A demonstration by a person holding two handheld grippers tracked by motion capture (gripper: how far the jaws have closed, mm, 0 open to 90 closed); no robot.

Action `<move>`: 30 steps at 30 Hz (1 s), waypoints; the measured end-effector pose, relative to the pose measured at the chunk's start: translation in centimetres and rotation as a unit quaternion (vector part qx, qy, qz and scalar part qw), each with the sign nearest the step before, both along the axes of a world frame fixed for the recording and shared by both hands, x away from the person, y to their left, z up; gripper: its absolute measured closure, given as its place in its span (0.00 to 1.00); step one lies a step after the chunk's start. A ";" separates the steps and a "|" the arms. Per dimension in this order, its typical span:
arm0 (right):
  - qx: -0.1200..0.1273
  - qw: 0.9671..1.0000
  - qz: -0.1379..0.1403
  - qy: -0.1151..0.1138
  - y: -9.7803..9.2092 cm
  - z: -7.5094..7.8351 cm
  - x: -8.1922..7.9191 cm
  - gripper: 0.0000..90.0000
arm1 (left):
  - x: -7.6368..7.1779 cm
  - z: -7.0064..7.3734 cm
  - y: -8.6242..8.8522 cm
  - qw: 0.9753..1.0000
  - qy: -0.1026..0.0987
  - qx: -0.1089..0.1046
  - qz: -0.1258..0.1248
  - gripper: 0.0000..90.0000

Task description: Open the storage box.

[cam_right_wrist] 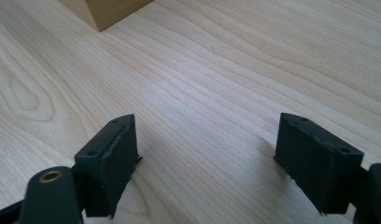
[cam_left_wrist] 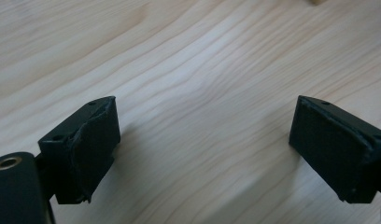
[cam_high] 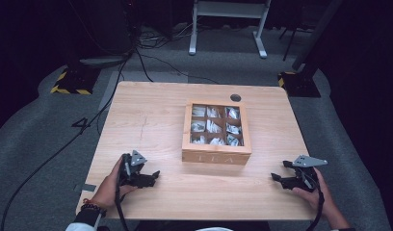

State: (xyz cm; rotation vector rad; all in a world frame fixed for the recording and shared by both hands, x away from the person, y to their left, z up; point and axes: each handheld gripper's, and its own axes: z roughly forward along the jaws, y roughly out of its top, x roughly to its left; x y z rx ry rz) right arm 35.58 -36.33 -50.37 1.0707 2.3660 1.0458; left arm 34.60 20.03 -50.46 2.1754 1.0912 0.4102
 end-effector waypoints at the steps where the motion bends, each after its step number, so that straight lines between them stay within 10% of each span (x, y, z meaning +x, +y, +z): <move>1: 0.000 1.000 -0.001 0.000 0.0 0.0 0.0 0.23 | 0.4 0.0 -0.6 1.000 0.000 -0.001 -0.011 0.10; 15: 0.007 1.000 0.004 0.021 0.0 0.4 0.6 0.20 | 2.3 0.0 -2.4 0.998 0.012 0.006 -0.066 0.00; 30: 0.028 0.997 0.073 -0.024 5.0 4.9 2.3 0.31 | 2.3 0.0 -2.3 0.998 0.011 0.008 -0.069 0.01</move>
